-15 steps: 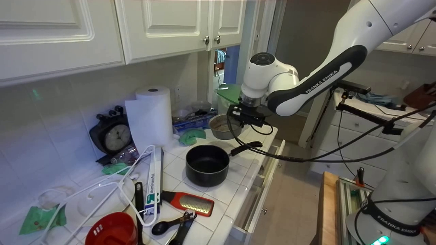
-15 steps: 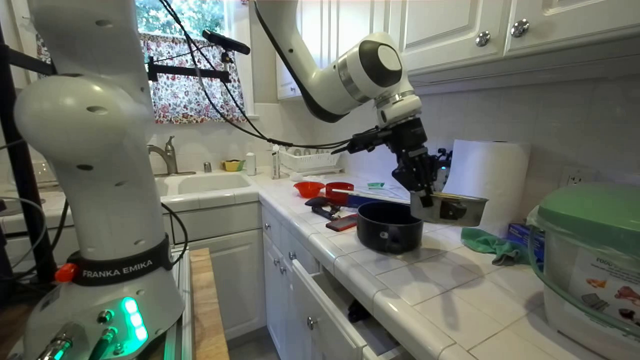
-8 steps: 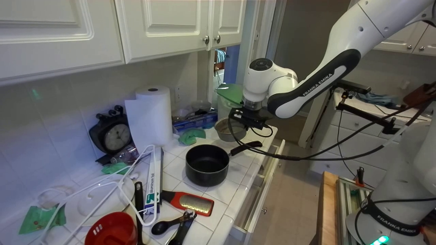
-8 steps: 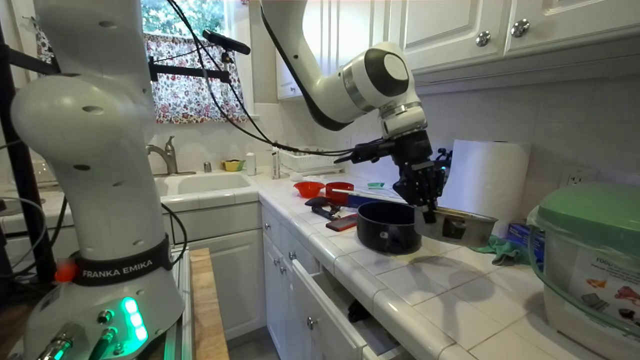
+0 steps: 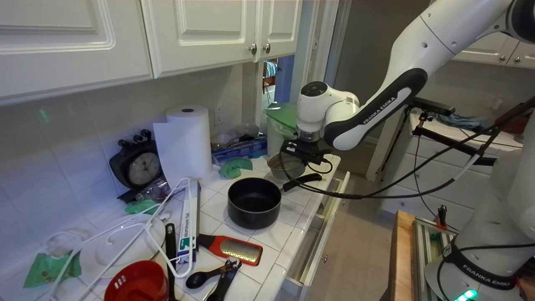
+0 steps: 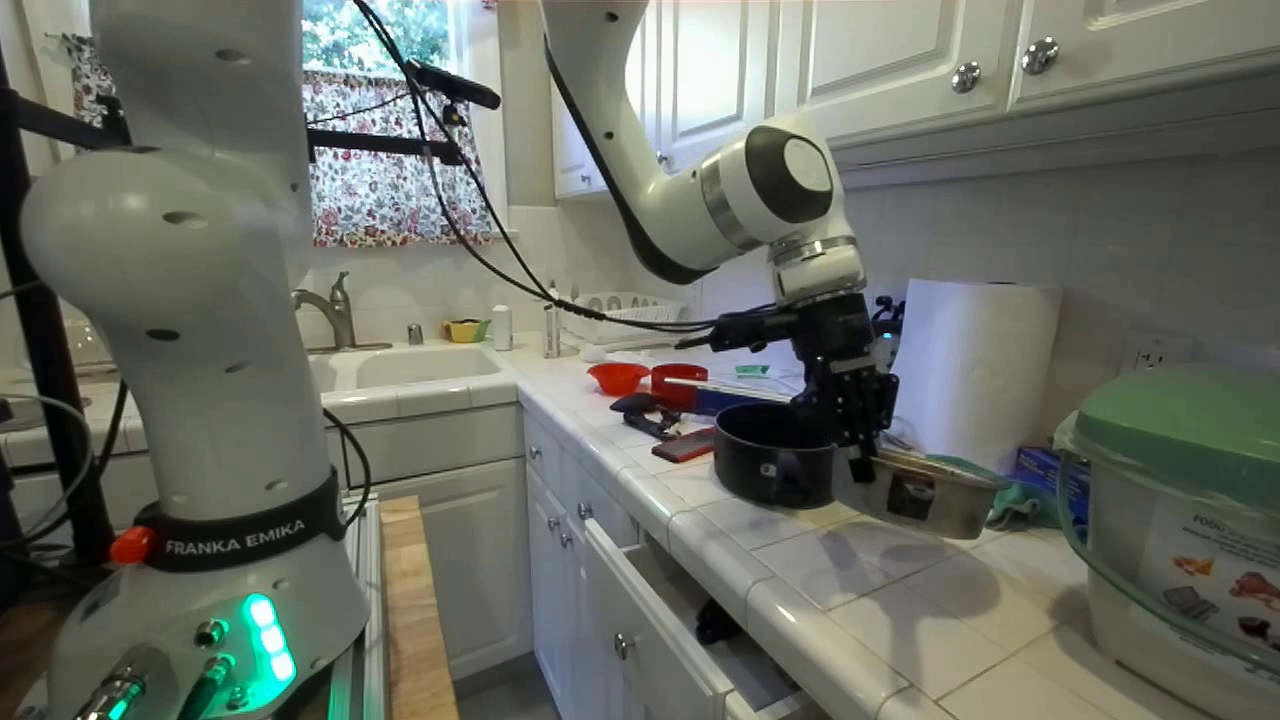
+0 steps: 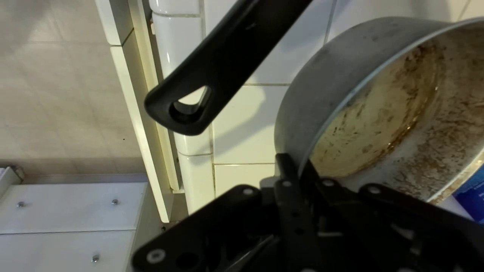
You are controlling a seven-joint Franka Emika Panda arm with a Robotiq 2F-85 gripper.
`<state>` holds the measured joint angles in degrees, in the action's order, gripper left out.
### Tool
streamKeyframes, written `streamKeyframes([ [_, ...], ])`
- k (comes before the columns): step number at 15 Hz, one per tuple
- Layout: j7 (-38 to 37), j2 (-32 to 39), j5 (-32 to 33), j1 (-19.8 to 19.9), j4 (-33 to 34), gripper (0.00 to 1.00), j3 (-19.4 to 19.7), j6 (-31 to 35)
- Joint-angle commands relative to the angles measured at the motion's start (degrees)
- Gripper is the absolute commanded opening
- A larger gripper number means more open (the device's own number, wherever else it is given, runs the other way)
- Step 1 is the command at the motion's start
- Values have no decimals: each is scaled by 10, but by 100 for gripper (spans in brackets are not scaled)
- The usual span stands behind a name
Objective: Remove the silver pot from the inside of the black pot
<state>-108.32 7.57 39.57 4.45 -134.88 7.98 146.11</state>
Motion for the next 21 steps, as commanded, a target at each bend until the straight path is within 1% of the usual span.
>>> streamKeyframes([
  [1,-1,32,6,-7,28,4,8,-7],
  [10,26,72,-21,-6,48,4,20,0],
  [21,41,89,-39,-8,58,5,20,1],
])
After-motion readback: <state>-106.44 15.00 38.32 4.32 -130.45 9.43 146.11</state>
